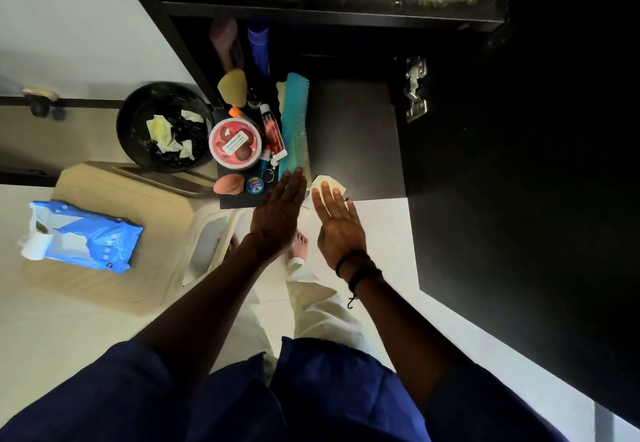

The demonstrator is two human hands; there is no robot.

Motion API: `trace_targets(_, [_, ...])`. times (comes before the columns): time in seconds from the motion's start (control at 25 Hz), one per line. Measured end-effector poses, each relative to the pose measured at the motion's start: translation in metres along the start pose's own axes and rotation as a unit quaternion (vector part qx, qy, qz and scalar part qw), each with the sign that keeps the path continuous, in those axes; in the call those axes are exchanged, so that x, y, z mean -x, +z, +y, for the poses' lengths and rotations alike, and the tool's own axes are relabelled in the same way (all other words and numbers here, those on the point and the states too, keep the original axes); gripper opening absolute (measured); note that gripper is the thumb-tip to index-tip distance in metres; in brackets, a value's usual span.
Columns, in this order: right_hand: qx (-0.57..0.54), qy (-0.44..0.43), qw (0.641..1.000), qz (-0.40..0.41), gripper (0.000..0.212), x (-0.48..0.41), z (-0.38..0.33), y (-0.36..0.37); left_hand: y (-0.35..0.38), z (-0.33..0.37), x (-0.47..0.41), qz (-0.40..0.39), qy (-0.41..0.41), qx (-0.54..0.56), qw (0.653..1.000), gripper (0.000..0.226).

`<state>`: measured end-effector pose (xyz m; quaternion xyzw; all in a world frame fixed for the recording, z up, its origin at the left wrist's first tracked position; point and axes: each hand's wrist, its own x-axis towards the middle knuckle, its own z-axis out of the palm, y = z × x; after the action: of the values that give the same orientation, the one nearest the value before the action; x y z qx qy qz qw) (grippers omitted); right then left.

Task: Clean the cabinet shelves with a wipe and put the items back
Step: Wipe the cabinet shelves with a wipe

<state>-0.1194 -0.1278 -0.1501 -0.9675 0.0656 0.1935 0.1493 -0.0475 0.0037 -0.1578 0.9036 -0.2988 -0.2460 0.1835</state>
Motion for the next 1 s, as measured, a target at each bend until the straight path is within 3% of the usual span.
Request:
trace_targets(0.08, [0.024, -0.001, 1.0, 0.009, 0.068, 0.009, 0.015, 0.003, -0.003, -0.001, 0.0, -0.011, -0.003, -0.011, 1.0, 0.072])
trace_targets(0.28, [0.025, 0.152, 0.988, 0.017, 0.065, -0.019, 0.047, -0.006, -0.004, 0.001, -0.002, -0.032, -0.014, -0.016, 0.999, 0.078])
trace_targets(0.44, [-0.013, 0.012, 1.0, -0.02, 0.067, -0.015, -0.004, 0.0, -0.006, 0.004, -0.002, -0.027, -0.024, -0.009, 0.999, 0.076])
trace_targets(0.52, [0.007, 0.009, 1.0, 0.005, 0.066, -0.003, 0.014, -0.001, -0.009, 0.002, -0.004, -0.035, -0.025, -0.008, 0.999, 0.076])
trace_targets(0.68, [0.005, 0.173, 0.983, 0.056, 0.074, -0.004, 0.079, -0.014, -0.008, 0.003, -0.006, -0.041, -0.029, -0.015, 0.999, 0.072])
trace_targets(0.76, [-0.017, 0.211, 0.976, 0.048, 0.064, -0.019, 0.07, -0.019, -0.006, 0.006, -0.008, -0.042, -0.033, -0.021, 0.998, 0.069])
trace_targets(0.92, [-0.012, 0.048, 0.999, 0.002, 0.066, -0.017, 0.005, 0.005, -0.009, 0.008, -0.01, -0.043, -0.036, -0.016, 0.998, 0.069])
trace_targets(1.0, [-0.001, 0.008, 1.0, -0.012, 0.066, 0.003, 0.001, 0.015, -0.011, 0.006, -0.009, -0.045, -0.035, -0.017, 0.998, 0.072])
